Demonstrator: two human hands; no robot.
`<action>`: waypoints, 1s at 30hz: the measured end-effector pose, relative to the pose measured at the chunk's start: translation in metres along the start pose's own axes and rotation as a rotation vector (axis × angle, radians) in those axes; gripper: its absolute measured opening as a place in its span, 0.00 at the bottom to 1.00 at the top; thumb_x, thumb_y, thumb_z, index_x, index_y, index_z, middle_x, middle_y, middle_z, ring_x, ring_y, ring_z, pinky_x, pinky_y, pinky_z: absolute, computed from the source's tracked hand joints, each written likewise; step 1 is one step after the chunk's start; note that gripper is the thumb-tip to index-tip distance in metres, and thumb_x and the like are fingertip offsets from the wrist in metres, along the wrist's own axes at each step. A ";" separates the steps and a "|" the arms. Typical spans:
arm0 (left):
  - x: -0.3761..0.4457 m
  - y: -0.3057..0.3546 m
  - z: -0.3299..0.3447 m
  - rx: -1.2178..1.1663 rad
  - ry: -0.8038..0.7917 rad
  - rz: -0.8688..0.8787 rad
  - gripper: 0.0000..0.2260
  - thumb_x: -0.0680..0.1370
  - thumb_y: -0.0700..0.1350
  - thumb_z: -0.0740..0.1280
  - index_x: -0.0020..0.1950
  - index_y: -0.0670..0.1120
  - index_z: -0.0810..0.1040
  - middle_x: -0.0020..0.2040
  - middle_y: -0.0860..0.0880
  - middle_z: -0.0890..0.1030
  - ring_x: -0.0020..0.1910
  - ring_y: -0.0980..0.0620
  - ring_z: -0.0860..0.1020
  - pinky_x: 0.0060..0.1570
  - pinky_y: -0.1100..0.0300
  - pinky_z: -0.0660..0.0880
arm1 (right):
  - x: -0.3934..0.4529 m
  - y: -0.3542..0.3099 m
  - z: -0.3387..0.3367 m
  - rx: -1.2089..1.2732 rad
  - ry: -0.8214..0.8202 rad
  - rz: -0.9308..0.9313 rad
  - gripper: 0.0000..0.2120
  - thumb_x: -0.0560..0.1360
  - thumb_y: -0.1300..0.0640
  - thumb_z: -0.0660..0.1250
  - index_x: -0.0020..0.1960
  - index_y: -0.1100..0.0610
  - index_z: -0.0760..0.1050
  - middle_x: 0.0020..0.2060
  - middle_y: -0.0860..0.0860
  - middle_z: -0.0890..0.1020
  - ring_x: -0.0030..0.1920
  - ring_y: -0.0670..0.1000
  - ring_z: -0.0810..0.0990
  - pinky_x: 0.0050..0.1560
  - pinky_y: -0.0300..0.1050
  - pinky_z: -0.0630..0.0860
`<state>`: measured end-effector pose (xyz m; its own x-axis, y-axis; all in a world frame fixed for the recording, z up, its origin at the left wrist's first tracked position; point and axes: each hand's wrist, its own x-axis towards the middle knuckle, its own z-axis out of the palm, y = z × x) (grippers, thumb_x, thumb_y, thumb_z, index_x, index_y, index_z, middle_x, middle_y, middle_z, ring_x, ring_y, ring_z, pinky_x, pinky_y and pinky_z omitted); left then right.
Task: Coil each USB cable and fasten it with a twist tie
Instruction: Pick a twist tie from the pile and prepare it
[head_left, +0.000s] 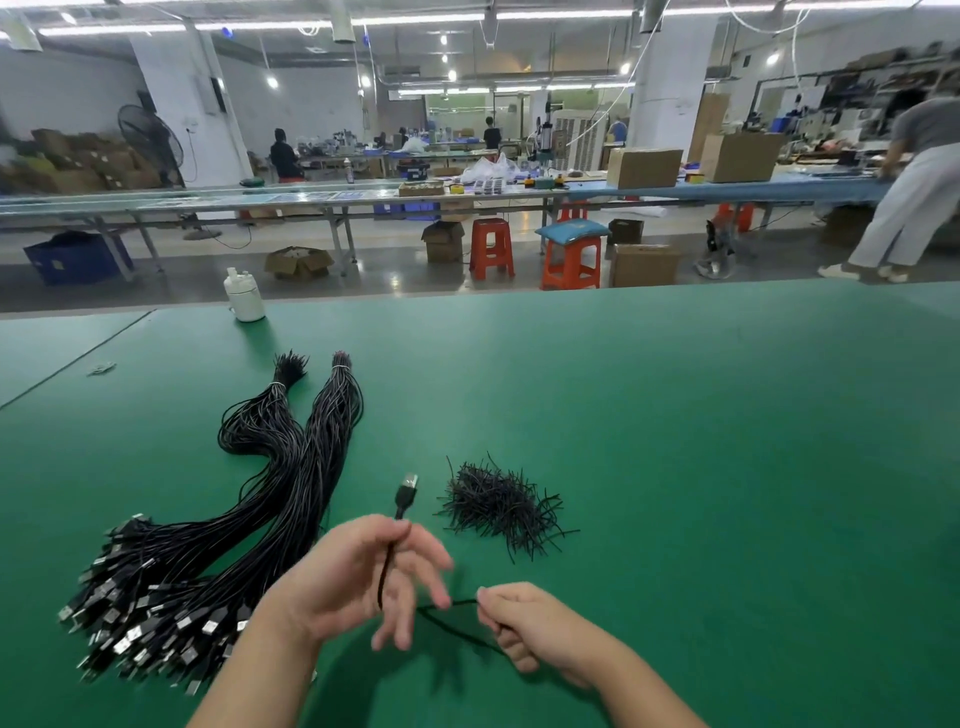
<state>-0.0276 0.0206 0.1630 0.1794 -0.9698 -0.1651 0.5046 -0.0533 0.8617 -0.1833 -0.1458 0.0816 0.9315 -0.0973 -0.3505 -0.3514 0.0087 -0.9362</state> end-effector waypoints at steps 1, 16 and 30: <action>-0.001 -0.009 -0.001 0.179 -0.044 -0.136 0.20 0.80 0.48 0.56 0.55 0.35 0.80 0.49 0.34 0.83 0.37 0.42 0.85 0.30 0.57 0.80 | 0.001 0.000 -0.003 0.032 0.007 -0.003 0.19 0.78 0.39 0.61 0.34 0.49 0.69 0.26 0.45 0.62 0.26 0.47 0.55 0.27 0.39 0.53; 0.047 -0.055 -0.016 -0.418 0.493 0.407 0.19 0.83 0.48 0.54 0.61 0.36 0.77 0.56 0.38 0.83 0.49 0.44 0.85 0.45 0.53 0.83 | 0.005 -0.011 0.025 0.124 -0.103 -0.006 0.18 0.85 0.50 0.55 0.37 0.52 0.70 0.25 0.47 0.61 0.25 0.46 0.56 0.28 0.38 0.56; 0.042 -0.077 0.000 0.329 0.662 0.161 0.14 0.83 0.50 0.58 0.52 0.43 0.79 0.46 0.49 0.86 0.46 0.52 0.84 0.47 0.62 0.78 | 0.025 -0.012 0.011 0.165 -0.034 -0.040 0.14 0.84 0.51 0.55 0.40 0.50 0.70 0.28 0.46 0.65 0.26 0.45 0.57 0.26 0.37 0.54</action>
<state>-0.0593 -0.0159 0.0896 0.7516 -0.6317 -0.1896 0.1701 -0.0921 0.9811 -0.1547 -0.1371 0.0834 0.9480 -0.0668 -0.3112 -0.2966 0.1695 -0.9398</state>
